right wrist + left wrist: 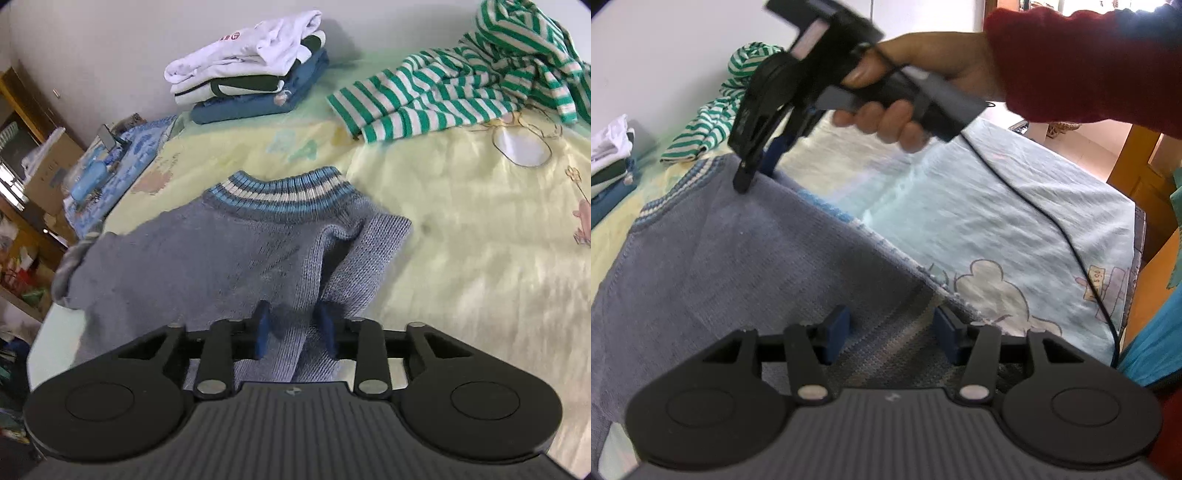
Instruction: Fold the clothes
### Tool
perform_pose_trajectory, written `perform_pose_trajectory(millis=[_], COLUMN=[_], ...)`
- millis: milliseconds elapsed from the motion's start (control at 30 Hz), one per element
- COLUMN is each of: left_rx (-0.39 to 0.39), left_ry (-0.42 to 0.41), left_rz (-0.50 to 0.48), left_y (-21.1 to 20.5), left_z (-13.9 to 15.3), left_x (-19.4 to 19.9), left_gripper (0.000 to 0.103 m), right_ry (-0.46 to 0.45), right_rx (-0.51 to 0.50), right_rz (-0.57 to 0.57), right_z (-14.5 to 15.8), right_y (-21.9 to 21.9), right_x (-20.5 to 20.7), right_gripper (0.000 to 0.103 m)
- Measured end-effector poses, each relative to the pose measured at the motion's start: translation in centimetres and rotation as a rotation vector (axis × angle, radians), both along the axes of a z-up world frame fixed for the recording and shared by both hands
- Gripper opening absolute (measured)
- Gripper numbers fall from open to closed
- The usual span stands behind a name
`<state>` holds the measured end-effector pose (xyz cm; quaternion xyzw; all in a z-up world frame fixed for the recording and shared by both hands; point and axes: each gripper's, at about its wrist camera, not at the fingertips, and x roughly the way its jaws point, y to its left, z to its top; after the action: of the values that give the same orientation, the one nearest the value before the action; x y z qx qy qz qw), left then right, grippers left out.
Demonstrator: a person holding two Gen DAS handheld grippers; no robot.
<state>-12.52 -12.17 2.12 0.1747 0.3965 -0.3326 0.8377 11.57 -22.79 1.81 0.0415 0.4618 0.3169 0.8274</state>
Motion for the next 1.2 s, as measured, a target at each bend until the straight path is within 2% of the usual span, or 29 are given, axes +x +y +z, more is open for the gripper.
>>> perform_pose_trajectory(millis=[67, 133, 233, 300, 367, 733, 1200], left_rx=[0.002, 0.006, 0.007, 0.003, -0.001, -0.019, -0.025], left_ry=[0.0, 0.0, 0.0, 0.0, 0.002, 0.026, 0.042], left_rz=[0.001, 0.006, 0.018, 0.028, 0.038, 0.088, 0.117], left_y=[0.0, -0.1, -0.2, -0.2, -0.1, -0.1, -0.2], left_z=[0.0, 0.0, 0.1, 0.1, 0.1, 0.0, 0.2], left_x=[0.0, 0.0, 0.0, -0.1, -0.1, 0.3, 0.4], left_gripper=[0.054, 0.054, 0.054, 0.055, 0.055, 0.059, 0.062], right_ry=[-0.013, -0.039, -0.07, -0.065, -0.067, -0.1, -0.116], right_rx=[-0.093, -0.181, -0.248, -0.261, -0.275, -0.353, -0.36], right_rz=[0.008, 0.014, 0.008, -0.027, -0.05, -0.13, -0.156], right_z=[0.7, 1.6, 2.6, 3.2, 3.5, 3.4, 3.7], right_y=[1.6, 3.0, 4.2, 4.4, 4.7, 5.4, 5.1], right_x=[0.3, 0.6, 0.6, 0.5, 0.3, 0.3, 0.1], right_gripper=[0.017, 0.018, 0.02, 0.033, 0.039, 0.038, 0.039])
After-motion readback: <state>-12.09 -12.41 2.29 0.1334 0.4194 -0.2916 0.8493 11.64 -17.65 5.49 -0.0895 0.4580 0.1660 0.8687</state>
